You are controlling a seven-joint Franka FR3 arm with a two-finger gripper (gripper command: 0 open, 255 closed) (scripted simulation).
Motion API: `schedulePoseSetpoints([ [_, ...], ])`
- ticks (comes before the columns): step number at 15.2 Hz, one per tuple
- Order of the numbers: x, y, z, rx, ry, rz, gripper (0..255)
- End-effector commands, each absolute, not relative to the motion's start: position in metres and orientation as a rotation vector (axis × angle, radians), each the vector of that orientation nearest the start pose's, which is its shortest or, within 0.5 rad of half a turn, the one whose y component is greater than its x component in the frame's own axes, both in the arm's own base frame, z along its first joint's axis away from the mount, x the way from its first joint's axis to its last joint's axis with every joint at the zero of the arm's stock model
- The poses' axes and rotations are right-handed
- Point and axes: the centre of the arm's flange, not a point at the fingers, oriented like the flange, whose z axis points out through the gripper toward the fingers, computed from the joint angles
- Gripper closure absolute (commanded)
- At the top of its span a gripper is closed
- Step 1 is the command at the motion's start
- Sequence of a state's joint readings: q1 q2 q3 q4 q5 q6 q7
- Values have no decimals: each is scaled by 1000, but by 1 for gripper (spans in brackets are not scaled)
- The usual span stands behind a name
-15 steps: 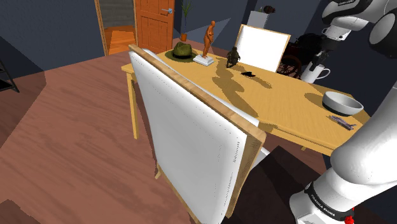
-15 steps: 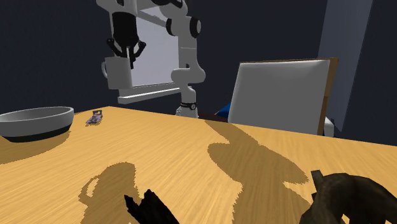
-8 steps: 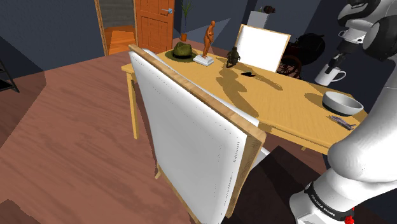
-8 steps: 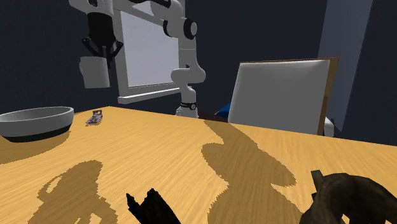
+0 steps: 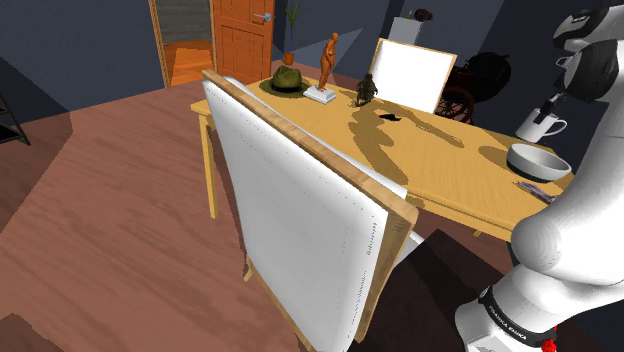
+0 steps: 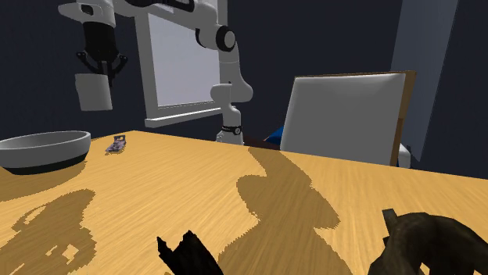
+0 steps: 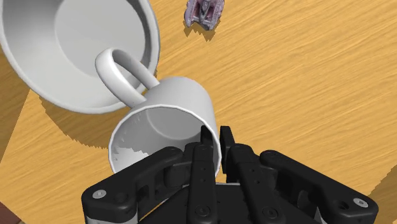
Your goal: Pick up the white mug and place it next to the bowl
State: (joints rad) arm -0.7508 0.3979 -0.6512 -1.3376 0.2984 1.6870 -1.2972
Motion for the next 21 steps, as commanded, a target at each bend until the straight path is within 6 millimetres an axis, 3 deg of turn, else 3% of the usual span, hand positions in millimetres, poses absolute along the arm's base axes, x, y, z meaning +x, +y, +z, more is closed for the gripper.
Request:
schedulePoseSetpoints([
  [1, 214, -631, 530, -3152, 146, -103, 255],
  [21, 214, -631, 424, -3152, 146, -103, 255],
])
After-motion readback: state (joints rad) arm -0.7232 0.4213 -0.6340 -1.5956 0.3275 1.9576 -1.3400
